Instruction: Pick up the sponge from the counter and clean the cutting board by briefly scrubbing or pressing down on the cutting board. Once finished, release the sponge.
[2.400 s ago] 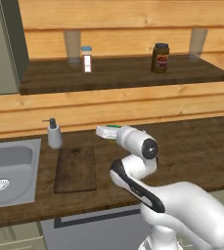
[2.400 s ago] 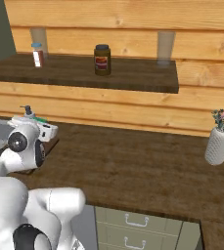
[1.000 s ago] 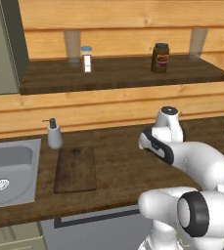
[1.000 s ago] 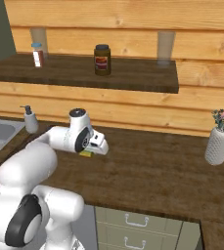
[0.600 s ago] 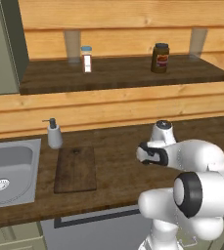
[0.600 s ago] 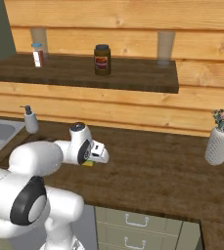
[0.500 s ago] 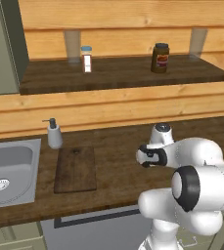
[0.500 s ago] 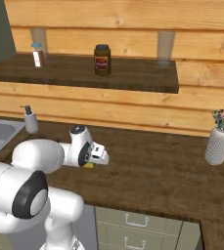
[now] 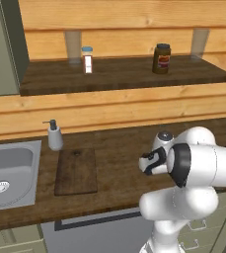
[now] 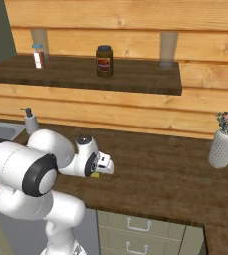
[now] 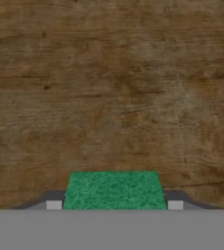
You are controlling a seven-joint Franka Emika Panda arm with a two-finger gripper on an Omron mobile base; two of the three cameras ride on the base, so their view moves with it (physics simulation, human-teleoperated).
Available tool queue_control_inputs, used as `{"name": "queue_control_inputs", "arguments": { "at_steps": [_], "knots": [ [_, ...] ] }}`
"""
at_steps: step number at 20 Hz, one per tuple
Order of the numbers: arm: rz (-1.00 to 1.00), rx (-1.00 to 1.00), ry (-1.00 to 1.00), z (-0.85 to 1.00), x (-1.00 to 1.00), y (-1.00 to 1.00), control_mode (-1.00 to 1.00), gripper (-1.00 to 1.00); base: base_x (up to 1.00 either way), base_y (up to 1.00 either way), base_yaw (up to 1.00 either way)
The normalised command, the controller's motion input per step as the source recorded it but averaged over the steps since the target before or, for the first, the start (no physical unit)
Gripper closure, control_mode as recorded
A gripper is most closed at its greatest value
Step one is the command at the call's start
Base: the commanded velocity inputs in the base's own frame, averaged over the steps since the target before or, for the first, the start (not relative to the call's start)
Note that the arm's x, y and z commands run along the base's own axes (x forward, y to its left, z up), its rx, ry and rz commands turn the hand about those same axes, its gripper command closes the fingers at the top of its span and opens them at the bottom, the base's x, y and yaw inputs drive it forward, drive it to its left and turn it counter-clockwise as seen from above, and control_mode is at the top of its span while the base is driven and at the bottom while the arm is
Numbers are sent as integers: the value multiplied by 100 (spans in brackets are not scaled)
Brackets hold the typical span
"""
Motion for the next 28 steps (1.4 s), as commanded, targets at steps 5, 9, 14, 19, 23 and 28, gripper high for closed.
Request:
{"name": "queue_control_inputs", "arguments": {
  "at_steps": [5, 9, 14, 19, 23, 28],
  "knots": [
    [0, 0, 0, -19, 0, 0, -100, -100, 0, 0, 0],
    [0, 0, 0, -6, 0, 0, -100, -100, 0, 0, 0],
    [0, 8, -3, 26, -18, -7, -100, -100, 0, 0, 0],
    [0, 16, 0, 95, -42, -12, -100, -100, 0, 0, 0],
    [0, 17, 0, 100, -74, -1, -100, -100, 0, 0, 0],
    [2, 13, -3, 100, -87, 0, -100, -100, 0, 0, 0]
  ]
}}
